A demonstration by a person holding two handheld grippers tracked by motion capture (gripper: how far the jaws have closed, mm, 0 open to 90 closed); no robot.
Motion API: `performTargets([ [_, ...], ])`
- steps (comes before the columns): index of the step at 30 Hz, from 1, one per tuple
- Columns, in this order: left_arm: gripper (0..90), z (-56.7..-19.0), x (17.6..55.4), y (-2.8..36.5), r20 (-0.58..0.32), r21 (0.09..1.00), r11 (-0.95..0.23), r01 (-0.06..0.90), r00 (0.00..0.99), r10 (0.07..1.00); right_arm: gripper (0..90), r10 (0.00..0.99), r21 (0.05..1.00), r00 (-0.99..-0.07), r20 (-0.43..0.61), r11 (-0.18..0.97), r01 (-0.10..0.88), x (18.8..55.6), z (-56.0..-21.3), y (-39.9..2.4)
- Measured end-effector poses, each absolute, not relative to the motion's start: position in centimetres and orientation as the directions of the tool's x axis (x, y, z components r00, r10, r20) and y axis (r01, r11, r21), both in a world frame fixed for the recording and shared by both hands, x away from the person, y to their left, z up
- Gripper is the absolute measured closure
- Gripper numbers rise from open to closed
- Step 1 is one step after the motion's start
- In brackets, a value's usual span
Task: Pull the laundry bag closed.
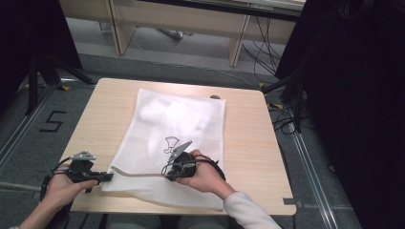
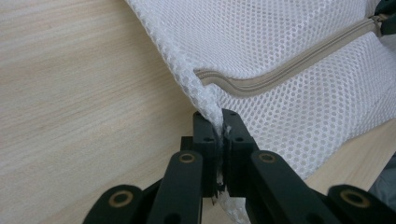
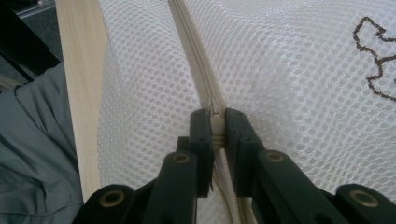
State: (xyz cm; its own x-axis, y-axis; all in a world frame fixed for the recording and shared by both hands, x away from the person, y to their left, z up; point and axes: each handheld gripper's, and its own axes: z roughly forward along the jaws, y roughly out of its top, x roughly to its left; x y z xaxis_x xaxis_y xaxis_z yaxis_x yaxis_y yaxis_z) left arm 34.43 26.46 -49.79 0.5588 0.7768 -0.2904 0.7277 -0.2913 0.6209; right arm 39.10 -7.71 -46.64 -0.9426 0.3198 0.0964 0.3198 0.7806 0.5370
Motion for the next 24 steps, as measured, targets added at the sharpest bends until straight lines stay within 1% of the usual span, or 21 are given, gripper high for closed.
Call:
performTargets([
  [9, 85.4, -49.8, 34.4, 26.5, -0.289, 0.621, -0.292, 0.727, 0.559, 0.777, 82.8, 0.310, 0.544, -0.947, 0.091, 0.781, 0.307, 39.1, -46.6, -8.0],
  [12, 85.4, -49.8, 34.4, 26.5, -0.288, 0.621, -0.292, 0.727, 0.559, 0.778, 82.8, 0.326, 0.532, -0.940, 0.101, 0.781, 0.328, 39.0, -46.5, -8.3],
  [15, 85.4, -49.8, 34.4, 26.5, -0.290, 0.621, -0.291, 0.728, 0.558, 0.778, 82.8, 0.314, 0.540, -0.944, 0.098, 0.780, 0.316, 39.1, -46.5, -8.5],
  [18, 85.4, -49.8, 34.4, 26.5, -0.292, 0.623, -0.287, 0.728, 0.556, 0.778, 82.8, 0.332, 0.533, -0.937, 0.110, 0.776, 0.337, 39.0, -46.4, -8.7],
  [19, 85.3, -49.8, 34.4, 26.5, -0.292, 0.623, -0.287, 0.728, 0.557, 0.778, 82.7, 0.316, 0.540, -0.943, 0.106, 0.777, 0.322, 39.1, -46.5, -8.7],
  [21, 85.4, -49.8, 34.4, 26.5, -0.292, 0.622, -0.287, 0.728, 0.556, 0.778, 82.8, 0.336, 0.531, -0.935, 0.110, 0.776, 0.341, 38.9, -46.3, -8.8],
  [24, 85.4, -49.8, 34.4, 26.5, -0.291, 0.622, -0.288, 0.728, 0.556, 0.778, 82.8, 0.334, 0.531, -0.937, 0.107, 0.777, 0.338, 39.0, -46.3, -8.9],
])
